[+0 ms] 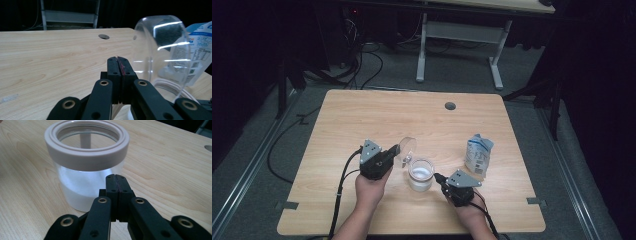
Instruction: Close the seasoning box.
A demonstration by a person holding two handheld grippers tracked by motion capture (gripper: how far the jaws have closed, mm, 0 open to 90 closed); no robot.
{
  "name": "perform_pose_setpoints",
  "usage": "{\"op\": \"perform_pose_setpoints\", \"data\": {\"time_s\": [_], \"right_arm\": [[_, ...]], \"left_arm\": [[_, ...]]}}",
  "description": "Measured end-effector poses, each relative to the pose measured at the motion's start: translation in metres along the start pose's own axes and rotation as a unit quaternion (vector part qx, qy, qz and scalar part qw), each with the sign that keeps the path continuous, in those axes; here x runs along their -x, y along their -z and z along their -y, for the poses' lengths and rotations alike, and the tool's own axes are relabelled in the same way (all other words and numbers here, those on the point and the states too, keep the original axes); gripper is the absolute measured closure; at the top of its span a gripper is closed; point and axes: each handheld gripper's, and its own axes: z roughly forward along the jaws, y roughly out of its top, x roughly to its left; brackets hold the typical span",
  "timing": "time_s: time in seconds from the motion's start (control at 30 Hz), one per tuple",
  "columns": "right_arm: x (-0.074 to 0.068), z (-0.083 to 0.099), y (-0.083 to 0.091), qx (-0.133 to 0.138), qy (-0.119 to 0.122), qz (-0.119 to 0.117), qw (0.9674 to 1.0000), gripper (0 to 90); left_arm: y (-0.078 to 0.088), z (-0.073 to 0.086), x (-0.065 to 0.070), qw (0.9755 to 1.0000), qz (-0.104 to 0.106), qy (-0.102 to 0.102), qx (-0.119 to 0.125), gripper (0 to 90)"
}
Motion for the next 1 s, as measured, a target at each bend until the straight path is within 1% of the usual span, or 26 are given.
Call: {"op": "perform_pose_setpoints", "data": {"time_s": [0.2,0.23,0.27,0.33,0.47,0.67,0.83,0.9,1.0], "right_arm": [[0.0,0.0,0.0,0.001,-0.002,0.0,1.0,89.8],[0.0,0.0,0.0,0.001,-0.002,0.0,1.0,89.7],[0.0,0.0,0.0,0.001,-0.002,0.0,1.0,89.7],[0.0,0.0,0.0,0.002,0.0,0.0,1.0,89.8],[0.0,0.0,0.0,0.002,0.0,0.002,1.0,89.7],[-0.001,0.001,0.0,0.002,0.001,0.002,1.0,89.8],[-0.001,0.001,0.0,0.002,0.001,0.001,1.0,89.7],[0.0,0.001,0.0,0.001,0.0,0.0,1.0,89.7],[0.003,0.0,-0.001,0.005,-0.004,-0.002,1.0,89.7]], "left_arm": [[0.002,0.001,0.007,0.9999,0.01,-0.004,0.002,88.6],[-0.002,0.002,0.014,0.9986,0.012,0.036,0.037,88.5],[0.003,0.001,0.009,0.9999,0.014,-0.006,0.003,88.5],[0.003,0.002,0.012,0.9998,0.018,-0.007,0.003,88.4],[0.004,0.004,0.018,0.9995,0.027,-0.013,-0.001,88.4],[0.004,0.011,0.021,0.9995,0.03,-0.013,-0.003,88.3],[0.008,0.016,0.019,0.9996,0.025,-0.014,-0.006,87.8],[0.012,0.02,0.017,0.9995,0.019,-0.022,-0.011,87.4],[0.023,0.031,0.01,0.9991,0.001,-0.036,-0.021,86.8]]}}
